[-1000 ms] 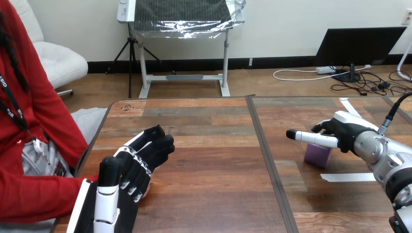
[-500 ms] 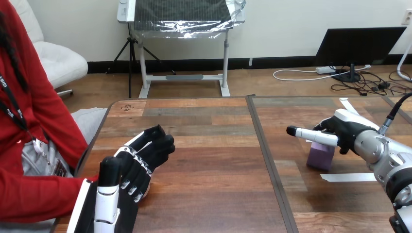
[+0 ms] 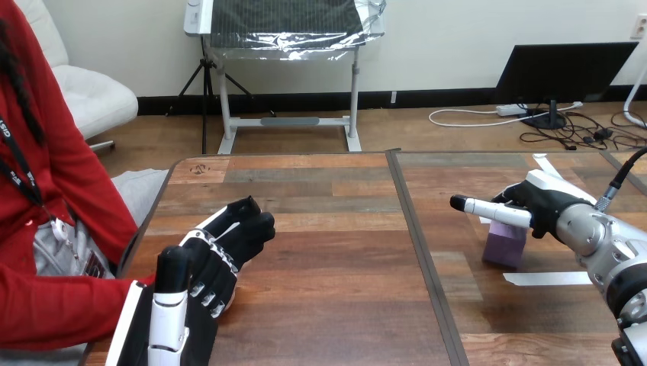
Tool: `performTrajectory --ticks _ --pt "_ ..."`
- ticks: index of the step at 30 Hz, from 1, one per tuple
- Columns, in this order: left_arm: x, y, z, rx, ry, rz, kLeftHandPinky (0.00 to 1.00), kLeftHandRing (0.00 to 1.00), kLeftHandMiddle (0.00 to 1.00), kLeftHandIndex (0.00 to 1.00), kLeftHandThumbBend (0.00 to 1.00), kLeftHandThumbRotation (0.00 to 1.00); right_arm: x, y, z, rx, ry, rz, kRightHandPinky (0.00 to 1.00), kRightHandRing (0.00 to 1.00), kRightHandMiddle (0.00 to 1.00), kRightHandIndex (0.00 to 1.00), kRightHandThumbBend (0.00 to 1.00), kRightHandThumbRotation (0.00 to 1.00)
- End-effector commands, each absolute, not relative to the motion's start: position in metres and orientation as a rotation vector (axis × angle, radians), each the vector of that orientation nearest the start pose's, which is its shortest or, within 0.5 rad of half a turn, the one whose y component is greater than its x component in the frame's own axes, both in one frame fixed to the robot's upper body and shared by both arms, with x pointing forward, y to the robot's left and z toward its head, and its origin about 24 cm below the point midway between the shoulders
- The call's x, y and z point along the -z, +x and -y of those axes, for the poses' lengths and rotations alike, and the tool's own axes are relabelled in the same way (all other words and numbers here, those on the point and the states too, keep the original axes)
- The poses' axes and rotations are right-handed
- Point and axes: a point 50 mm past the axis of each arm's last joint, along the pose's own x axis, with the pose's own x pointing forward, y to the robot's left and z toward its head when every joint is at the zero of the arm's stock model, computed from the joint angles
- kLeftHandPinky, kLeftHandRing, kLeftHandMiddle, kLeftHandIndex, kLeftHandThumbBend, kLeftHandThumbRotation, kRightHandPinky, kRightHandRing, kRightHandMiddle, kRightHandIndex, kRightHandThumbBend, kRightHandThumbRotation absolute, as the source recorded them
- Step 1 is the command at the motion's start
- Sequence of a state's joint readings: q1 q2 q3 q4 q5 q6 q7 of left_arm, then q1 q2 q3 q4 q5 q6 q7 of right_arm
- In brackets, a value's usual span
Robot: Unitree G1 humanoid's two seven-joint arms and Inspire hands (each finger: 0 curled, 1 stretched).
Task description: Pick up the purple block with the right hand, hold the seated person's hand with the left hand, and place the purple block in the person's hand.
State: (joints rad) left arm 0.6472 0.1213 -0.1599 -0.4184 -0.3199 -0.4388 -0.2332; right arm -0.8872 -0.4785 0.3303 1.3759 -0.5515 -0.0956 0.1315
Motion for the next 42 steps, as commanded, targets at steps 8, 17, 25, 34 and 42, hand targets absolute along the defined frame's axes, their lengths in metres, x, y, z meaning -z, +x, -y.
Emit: performTrajectory --ticks 8,17,25,34,42 --pt "-0.0716 0.1303 -0.1511 0.166 -0.248 0.301 0.87 0.81 0.77 0.77 0.55 1.0 -0.0719 0.3782 0.2557 -0.16 -1.159 -0.461 0.7 0.79 0.83 0.82 0.95 0.86" --pt "-0.0717 0.1303 -0.1512 0.165 -0.255 0.305 0.87 0.8 0.77 0.76 0.55 1.0 -0.0718 0.3786 0.2545 -0.18 -1.153 -0.485 0.68 0.79 0.83 0.84 0.99 0.7" --pt "-0.0718 0.1303 -0.1518 0.165 -0.255 0.307 0.86 0.8 0.76 0.76 0.54 1.0 -0.0681 0.3764 0.2556 -0.2 -1.139 -0.512 0.7 0.81 0.86 0.86 0.97 0.6" --pt "-0.072 0.1303 -0.1521 0.167 -0.253 0.309 0.85 0.79 0.76 0.76 0.54 1.0 -0.0653 0.3744 0.2569 -0.215 -1.142 -0.531 0.74 0.86 0.89 0.89 0.97 0.59" --pt "-0.0718 0.1302 -0.153 0.168 -0.25 0.307 0.85 0.79 0.76 0.76 0.54 1.0 -0.0635 0.3731 0.2586 -0.214 -1.159 -0.541 0.77 0.89 0.91 0.9 1.0 0.61"
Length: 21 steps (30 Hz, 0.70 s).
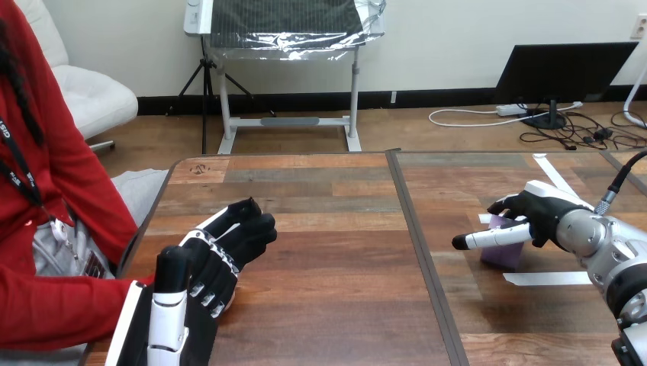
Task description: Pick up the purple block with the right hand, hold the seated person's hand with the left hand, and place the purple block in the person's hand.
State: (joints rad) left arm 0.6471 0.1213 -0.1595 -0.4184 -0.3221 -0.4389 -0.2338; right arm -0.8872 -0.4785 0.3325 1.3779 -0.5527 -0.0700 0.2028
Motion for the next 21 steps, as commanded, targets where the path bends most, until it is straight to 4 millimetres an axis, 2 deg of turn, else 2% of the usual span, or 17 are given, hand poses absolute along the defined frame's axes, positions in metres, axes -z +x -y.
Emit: performTrajectory --ticks 1,12,21 --pt "-0.0719 0.1302 -0.1531 0.168 -0.251 0.307 0.85 0.79 0.76 0.76 0.54 1.0 -0.0633 0.373 0.2588 -0.212 -1.162 -0.543 0.78 0.89 0.91 0.9 1.0 0.61" --pt "-0.0725 0.1304 -0.1533 0.171 -0.258 0.31 0.85 0.8 0.77 0.76 0.53 1.0 -0.0651 0.3733 0.2604 -0.216 -1.177 -0.55 0.79 0.9 0.92 0.91 1.0 0.58" --pt "-0.073 0.1302 -0.1536 0.17 -0.254 0.309 0.85 0.8 0.77 0.76 0.53 1.0 -0.0667 0.3737 0.2612 -0.215 -1.192 -0.533 0.76 0.88 0.91 0.9 1.0 0.5"
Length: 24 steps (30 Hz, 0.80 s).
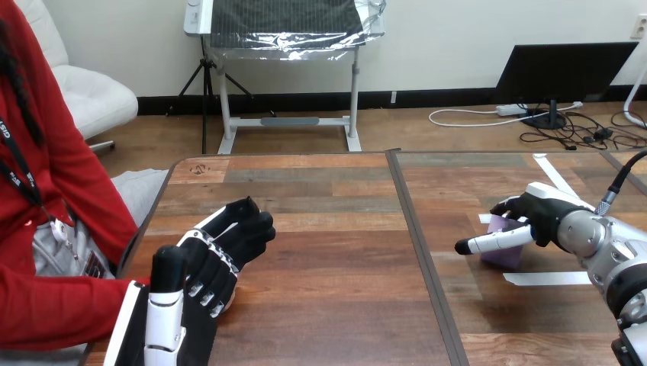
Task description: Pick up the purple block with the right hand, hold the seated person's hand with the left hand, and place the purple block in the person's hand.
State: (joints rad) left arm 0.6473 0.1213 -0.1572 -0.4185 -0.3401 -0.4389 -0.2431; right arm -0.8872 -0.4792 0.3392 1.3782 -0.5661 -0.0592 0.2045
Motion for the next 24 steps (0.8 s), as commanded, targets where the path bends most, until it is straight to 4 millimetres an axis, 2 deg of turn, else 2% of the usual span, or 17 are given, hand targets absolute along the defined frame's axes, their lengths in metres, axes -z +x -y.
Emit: performTrajectory --ticks 1,12,20,24 --pt "-0.0731 0.1302 -0.1537 0.17 -0.253 0.309 0.85 0.8 0.77 0.76 0.53 1.0 -0.0668 0.3736 0.2614 -0.213 -1.195 -0.531 0.76 0.88 0.91 0.9 1.0 0.48" --pt "-0.0733 0.1305 -0.1536 0.177 -0.257 0.309 0.84 0.8 0.77 0.76 0.54 1.0 -0.0679 0.3733 0.2638 -0.197 -1.206 -0.514 0.67 0.79 0.85 0.86 0.96 0.27" --pt "-0.0732 0.1306 -0.154 0.179 -0.259 0.309 0.84 0.8 0.77 0.76 0.53 1.0 -0.0666 0.372 0.2657 -0.183 -1.229 -0.499 0.65 0.75 0.8 0.83 0.95 0.18" --pt "-0.0734 0.1306 -0.1541 0.178 -0.258 0.308 0.84 0.8 0.77 0.76 0.53 1.0 -0.0659 0.3716 0.2663 -0.18 -1.226 -0.503 0.67 0.75 0.8 0.82 0.95 0.16"
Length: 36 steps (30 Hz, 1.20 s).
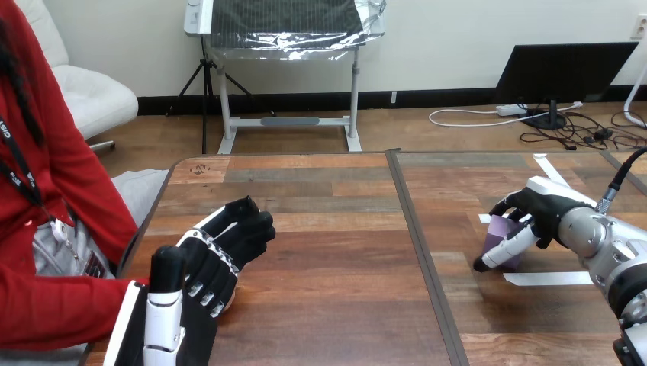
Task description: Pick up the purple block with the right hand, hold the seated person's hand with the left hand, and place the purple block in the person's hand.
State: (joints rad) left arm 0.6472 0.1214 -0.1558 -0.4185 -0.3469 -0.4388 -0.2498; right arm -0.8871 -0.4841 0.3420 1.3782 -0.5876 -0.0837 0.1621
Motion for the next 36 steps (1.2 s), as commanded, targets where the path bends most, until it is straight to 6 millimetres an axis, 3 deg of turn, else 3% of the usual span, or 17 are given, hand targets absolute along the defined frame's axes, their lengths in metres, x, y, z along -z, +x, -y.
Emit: performTrajectory --ticks 1,36 --pt "-0.0735 0.1305 -0.1541 0.177 -0.258 0.308 0.84 0.8 0.77 0.76 0.53 1.0 -0.0659 0.3715 0.2663 -0.18 -1.225 -0.504 0.67 0.76 0.8 0.82 0.95 0.16" --pt "-0.0735 0.1296 -0.1543 0.179 -0.253 0.308 0.85 0.8 0.77 0.77 0.53 1.0 -0.0662 0.3714 0.2673 -0.172 -1.217 -0.51 0.71 0.76 0.79 0.81 0.87 0.05"
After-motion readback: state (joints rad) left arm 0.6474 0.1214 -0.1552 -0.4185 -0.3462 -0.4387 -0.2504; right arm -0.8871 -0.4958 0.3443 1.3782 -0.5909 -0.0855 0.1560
